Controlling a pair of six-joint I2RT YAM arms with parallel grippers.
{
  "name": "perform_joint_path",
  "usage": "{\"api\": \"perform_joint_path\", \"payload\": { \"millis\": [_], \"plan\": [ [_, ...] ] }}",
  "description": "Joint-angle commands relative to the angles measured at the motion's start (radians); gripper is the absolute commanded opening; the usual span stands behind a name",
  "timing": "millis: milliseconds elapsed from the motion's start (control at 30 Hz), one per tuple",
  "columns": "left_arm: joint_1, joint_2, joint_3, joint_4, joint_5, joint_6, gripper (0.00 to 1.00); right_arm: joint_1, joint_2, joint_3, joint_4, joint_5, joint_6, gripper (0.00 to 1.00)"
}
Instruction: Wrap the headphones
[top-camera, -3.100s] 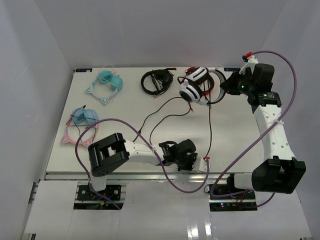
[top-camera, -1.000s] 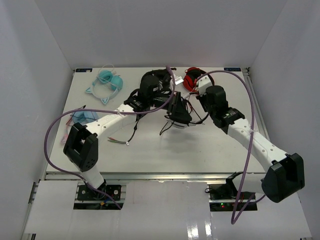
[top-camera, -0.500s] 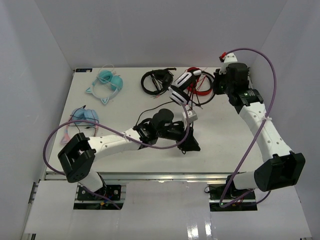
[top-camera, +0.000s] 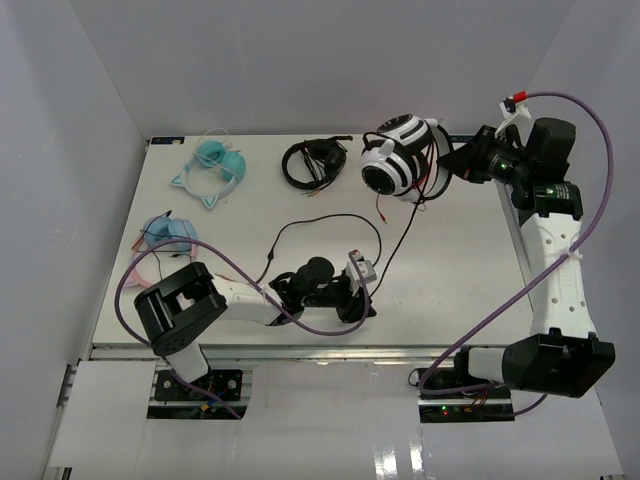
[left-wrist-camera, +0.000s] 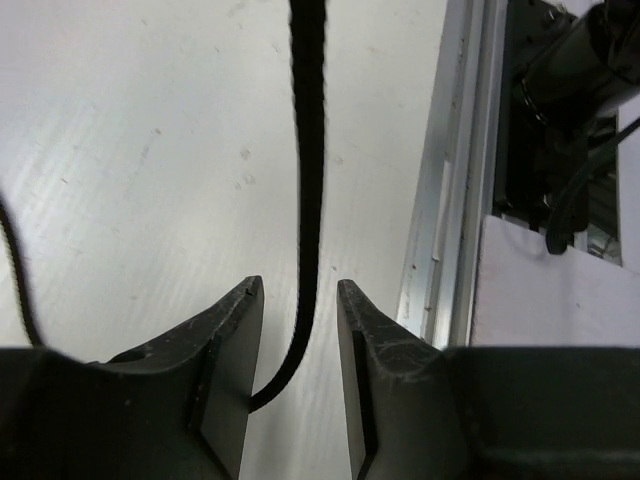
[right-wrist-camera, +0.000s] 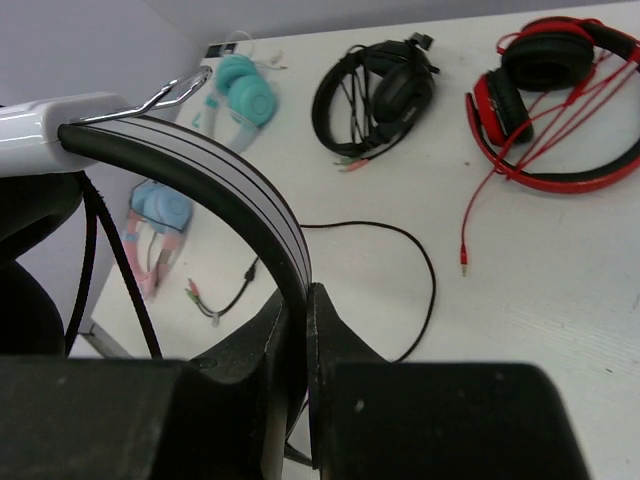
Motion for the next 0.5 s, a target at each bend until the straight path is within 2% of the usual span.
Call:
{"api": "perform_joint_path", "payload": {
  "millis": [0, 233, 267, 367, 400, 467],
  "plan": [
    [0.055, 0.029, 0.016, 0.12, -0.035, 0.031, 0.47, -0.016, -0.098, 0.063, 0.096, -0.277, 0.078, 0.08],
    [0.117, 0.137, 0.101, 0.085, -0.025, 0.096, 0.46, -0.034, -0.201, 0.104, 0.041, -0.338, 0.058, 0.08],
    [0.129, 0.147, 0.112, 0.07, -0.021, 0.1, 0.41, -0.039, -0.214, 0.116, 0.033, -0.349, 0.053, 0.08],
    [0.172, 0.144, 0.129, 0.024, 0.004, 0.103, 0.17, -0.042, -0.237, 0.14, -0.027, -0.366, -0.011, 0.08],
    [0.2, 0.118, 0.12, 0.01, 0.029, 0.103, 0.1, -0.042, -0.248, 0.139, -0.071, -0.387, -0.095, 0.08],
    [0.27, 0.07, 0.102, -0.013, 0.07, 0.103, 0.02, -0.042, -0.272, 0.142, -0.159, -0.381, -0.342, 0.08]
  ]
}}
